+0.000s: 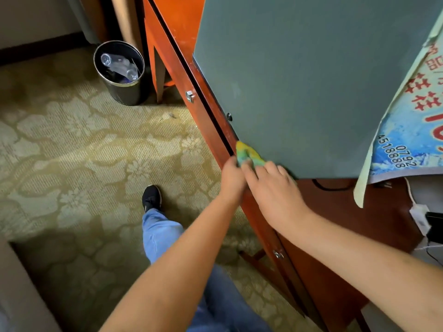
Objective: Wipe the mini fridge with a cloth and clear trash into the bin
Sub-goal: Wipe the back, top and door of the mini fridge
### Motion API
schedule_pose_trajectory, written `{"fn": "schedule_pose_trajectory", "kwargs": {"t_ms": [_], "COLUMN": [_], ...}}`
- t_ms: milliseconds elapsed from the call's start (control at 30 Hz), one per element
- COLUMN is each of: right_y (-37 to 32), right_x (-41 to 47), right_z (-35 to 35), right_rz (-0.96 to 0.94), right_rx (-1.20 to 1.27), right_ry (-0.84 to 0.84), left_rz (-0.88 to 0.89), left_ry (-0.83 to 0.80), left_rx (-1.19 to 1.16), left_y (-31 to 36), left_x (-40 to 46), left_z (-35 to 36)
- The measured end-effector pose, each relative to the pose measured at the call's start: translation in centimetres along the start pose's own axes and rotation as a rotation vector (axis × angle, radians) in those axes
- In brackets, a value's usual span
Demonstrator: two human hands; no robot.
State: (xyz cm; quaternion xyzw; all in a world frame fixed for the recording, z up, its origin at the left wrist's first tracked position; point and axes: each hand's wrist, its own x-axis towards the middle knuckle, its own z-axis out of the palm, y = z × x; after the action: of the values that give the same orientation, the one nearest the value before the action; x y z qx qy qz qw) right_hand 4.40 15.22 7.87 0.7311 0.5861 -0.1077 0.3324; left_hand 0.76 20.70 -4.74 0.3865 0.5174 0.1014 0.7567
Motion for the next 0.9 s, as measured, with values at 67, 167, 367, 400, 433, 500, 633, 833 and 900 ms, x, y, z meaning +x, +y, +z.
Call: {"fn": "schedule_pose_trajectory", "kwargs": {"t_ms": [67, 167, 367, 400, 433, 500, 633, 833, 900], "right_y": [0.0, -0.8, -3.4, -3.3, -3.3, -3.6, -4.5, -3.7, -2.7], "right_x": [3.6, 8.7, 15.4, 16.9, 18.2, 20.7, 24.4, 20.8, 17.9], "right_z": [-1.7, -3.7, -6.2, -6.9, -7.7, -9.0, -11.4, -9.2, -8.0], "right_rz": [0.012, -0.006, 0.135, 0.158, 0.179, 0.204, 0.187, 0.193, 0.172], "right_rx": [0.040, 0.101, 0.269, 0.302, 0.330, 0.356, 0.374, 0.350, 0.339], "right_ry": [0.114, 0.184, 0.284, 0.301, 0.313, 0.350, 0.389, 0.401, 0.359], "left_rz": [0.067, 0.042, 0.071, 0.054, 0.039, 0.042, 0.065, 0.042, 0.015], "left_ry": [0.054, 0.026, 0.054, 0.070, 0.093, 0.128, 0.146, 0.160, 0.132], "left_rx": [0.010, 0.012, -0.037, -0.024, -0.008, 0.025, 0.135, 0.040, 0.006], "left_y": [3.6, 7.3, 11.9, 12.9, 14.1, 16.3, 19.9, 16.3, 14.3], "left_x": [3.0, 6.5, 11.9, 12.9, 13.8, 15.4, 17.8, 15.6, 13.6], "left_z": [-2.2, -5.4, -9.7, -10.1, -10.6, -11.8, -14.1, -11.6, -10.0]}}
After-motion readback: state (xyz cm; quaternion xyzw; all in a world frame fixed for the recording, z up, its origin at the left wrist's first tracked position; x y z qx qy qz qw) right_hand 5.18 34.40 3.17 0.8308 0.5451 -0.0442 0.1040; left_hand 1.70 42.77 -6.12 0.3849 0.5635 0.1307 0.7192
